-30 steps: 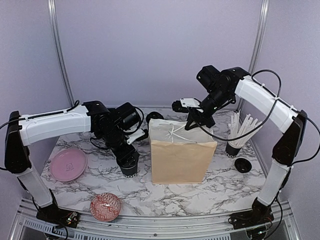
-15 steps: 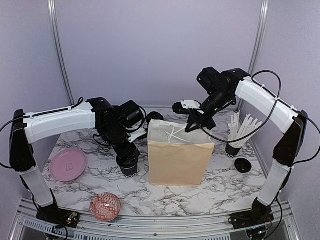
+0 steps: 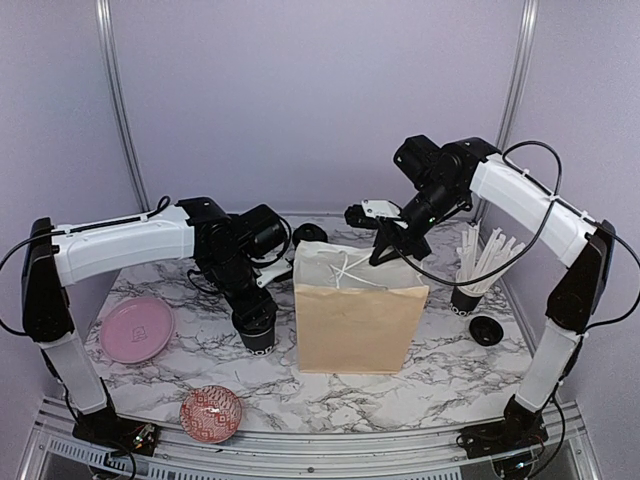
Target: Pack the takeout coffee
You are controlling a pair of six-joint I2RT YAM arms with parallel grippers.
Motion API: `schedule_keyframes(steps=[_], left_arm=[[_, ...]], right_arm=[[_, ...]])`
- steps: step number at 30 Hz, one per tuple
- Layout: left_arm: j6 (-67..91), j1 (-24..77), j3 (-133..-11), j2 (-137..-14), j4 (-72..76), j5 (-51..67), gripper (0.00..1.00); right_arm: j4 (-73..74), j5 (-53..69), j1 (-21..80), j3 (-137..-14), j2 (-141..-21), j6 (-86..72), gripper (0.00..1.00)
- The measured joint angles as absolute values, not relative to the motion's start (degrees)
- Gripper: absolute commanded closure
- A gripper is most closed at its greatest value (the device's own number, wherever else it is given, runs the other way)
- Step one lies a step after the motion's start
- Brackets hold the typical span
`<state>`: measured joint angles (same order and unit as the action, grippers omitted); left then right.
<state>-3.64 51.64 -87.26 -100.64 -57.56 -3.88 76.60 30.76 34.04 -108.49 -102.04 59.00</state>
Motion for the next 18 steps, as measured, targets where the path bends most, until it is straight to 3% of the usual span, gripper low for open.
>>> schedule_keyframes(steps=[7,18], left_arm=[[-3.6,50.8,-87.2,-100.8,-57.5,-4.1,0.38],[-1.9,50.9,-87.2,-98.0,-58.9,-2.8,0.40]], right_arm=[[74.9,30.5,33.3,-108.5,-102.0,58.1,1.00],[71.2,30.2,26.5,-114.4,-107.8,55.7,1.00]])
